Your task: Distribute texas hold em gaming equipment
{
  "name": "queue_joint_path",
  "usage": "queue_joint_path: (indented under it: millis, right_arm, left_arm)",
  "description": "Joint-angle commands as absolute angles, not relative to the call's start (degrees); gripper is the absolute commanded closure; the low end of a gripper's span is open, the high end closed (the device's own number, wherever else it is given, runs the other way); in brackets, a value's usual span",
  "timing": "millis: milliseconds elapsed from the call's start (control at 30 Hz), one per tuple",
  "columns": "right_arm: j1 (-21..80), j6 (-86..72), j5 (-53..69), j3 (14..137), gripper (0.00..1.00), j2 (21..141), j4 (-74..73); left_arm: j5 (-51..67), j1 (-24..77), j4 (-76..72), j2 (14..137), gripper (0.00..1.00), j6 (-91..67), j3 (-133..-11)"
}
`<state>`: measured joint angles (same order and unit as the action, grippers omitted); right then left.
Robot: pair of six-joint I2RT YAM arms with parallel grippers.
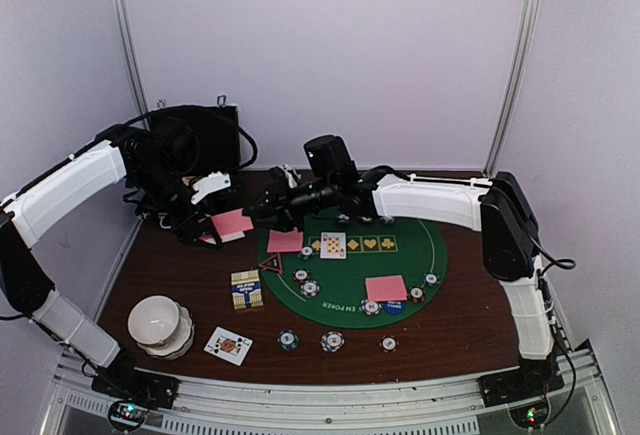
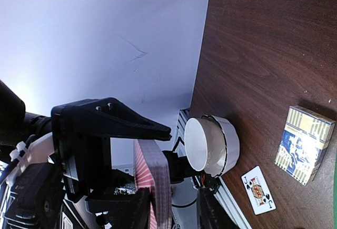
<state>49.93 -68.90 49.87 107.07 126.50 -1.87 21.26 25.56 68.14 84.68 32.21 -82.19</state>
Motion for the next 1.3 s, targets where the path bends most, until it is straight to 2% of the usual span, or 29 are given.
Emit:
queue_joint_path:
  millis: [0,400,500,600,700,800,1033,1267]
  right_arm:
    - [49.66,-69.45,50.15,105.06,0.71,122.54,-0.68]
    - [50.05,-72.15,51.84,102.09,0.86,120.84,4.08]
    - [50.27,-72.29,51.92,102.12,0.86,120.84,4.43]
    - [50.51,-72.49,52.2,102.54,0.76,121.0,4.57]
    - [50.7,-72.51,52.36,102.57,0.73,121.12,4.56]
    - [50.84,-72.42,52.44,102.63,0.74,121.09,4.65]
    - [51.06,-71.13,52.29,103.67,0.88,120.54,3.01]
    - [51.06,-70.85,52.38,104.05,0.88,120.12,2.57]
  left_arm:
    - [22.1,25.66,67.77,83.75,1.0,32.96,-83.15]
    - [21.15,25.66,67.72,84.19,1.0,33.13,-83.23]
    - [21.03,25.66,67.72,84.31,1.0,33.13,-83.14]
    - [20.97,25.66,67.71,84.33,1.0,33.22,-83.08]
    - [20.92,25.66,67.7,84.29,1.0,33.22,-83.05]
    - [20.83,25.66,67.71,84.32,1.0,33.18,-82.98]
    - [20.65,25.66,67.69,84.41,1.0,33.27,-82.88]
    - [20.23,25.66,67.68,84.29,1.0,33.4,-82.79]
